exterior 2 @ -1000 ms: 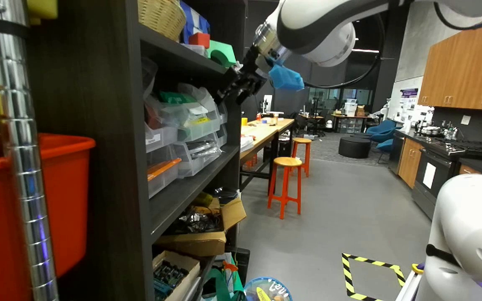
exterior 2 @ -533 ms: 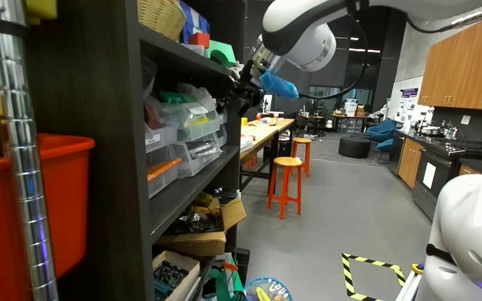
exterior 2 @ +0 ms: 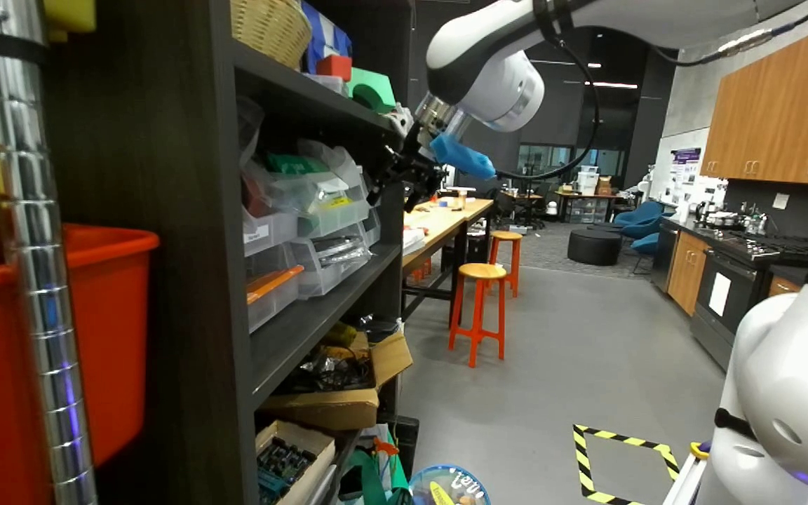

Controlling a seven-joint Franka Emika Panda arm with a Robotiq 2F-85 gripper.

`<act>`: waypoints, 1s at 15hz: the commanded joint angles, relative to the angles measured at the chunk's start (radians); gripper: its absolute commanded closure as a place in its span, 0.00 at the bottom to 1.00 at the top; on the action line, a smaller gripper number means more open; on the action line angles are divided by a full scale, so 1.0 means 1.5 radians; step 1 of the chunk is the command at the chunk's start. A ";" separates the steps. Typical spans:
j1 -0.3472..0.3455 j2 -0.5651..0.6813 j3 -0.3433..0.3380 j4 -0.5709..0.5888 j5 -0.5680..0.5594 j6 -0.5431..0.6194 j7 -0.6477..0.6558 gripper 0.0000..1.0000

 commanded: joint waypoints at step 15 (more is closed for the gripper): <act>-0.033 0.065 -0.026 0.107 0.300 0.006 -0.014 0.00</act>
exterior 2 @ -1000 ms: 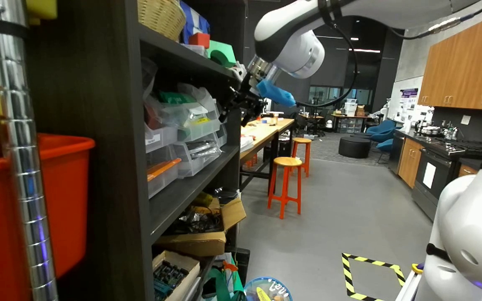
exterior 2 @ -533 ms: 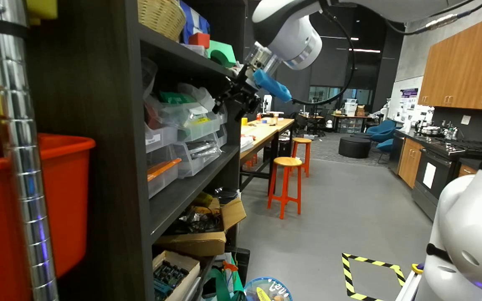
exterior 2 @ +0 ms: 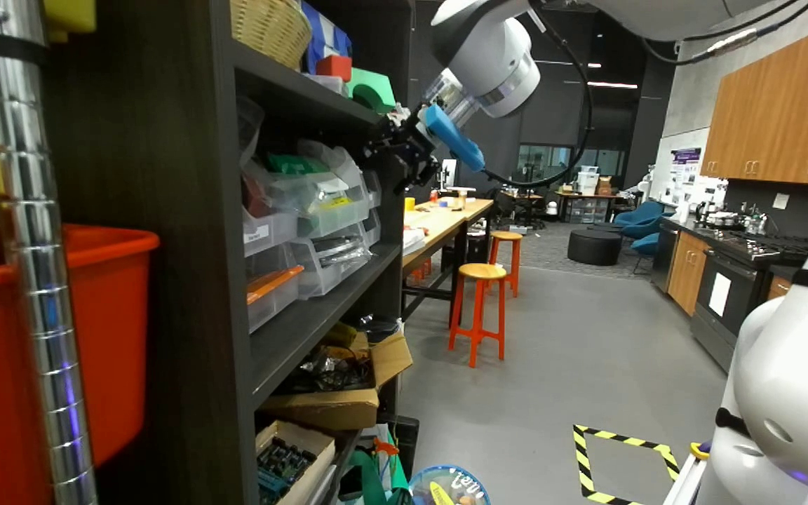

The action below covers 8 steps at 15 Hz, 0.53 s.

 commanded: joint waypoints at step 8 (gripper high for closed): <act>0.002 0.081 -0.008 0.065 0.202 0.195 -0.081 0.00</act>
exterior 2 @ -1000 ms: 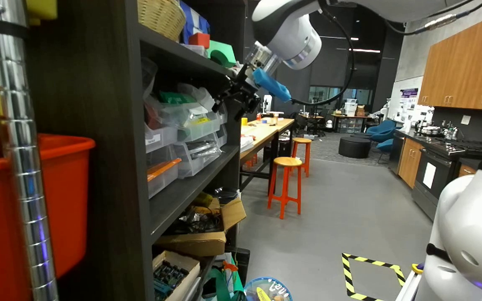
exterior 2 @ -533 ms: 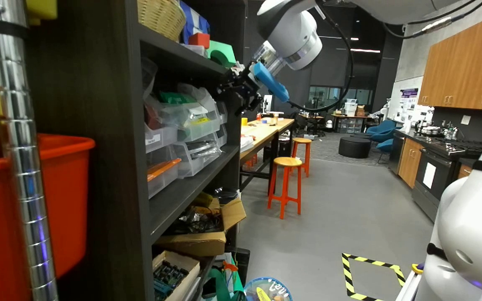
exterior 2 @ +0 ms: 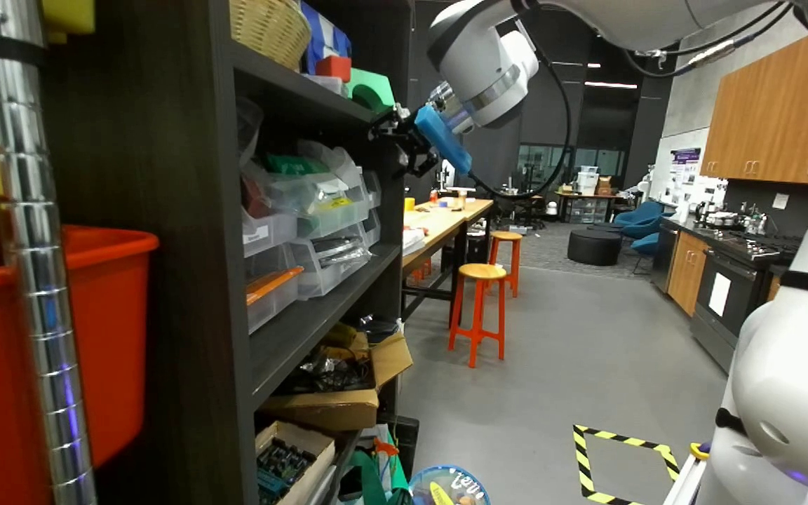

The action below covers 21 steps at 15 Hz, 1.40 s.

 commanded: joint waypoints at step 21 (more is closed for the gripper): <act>-0.005 0.131 -0.015 0.157 0.164 0.008 -0.002 0.00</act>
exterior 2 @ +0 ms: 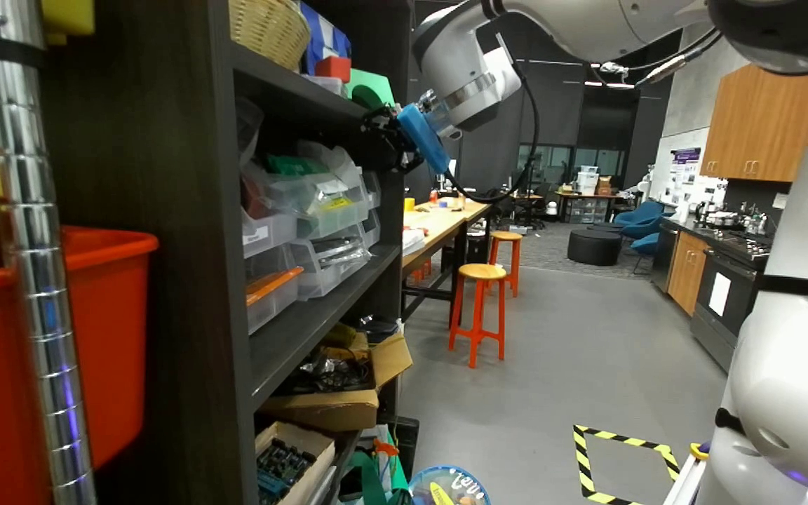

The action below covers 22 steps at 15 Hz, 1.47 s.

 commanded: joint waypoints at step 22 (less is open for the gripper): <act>-0.114 0.132 0.019 0.208 0.011 -0.376 0.205 0.00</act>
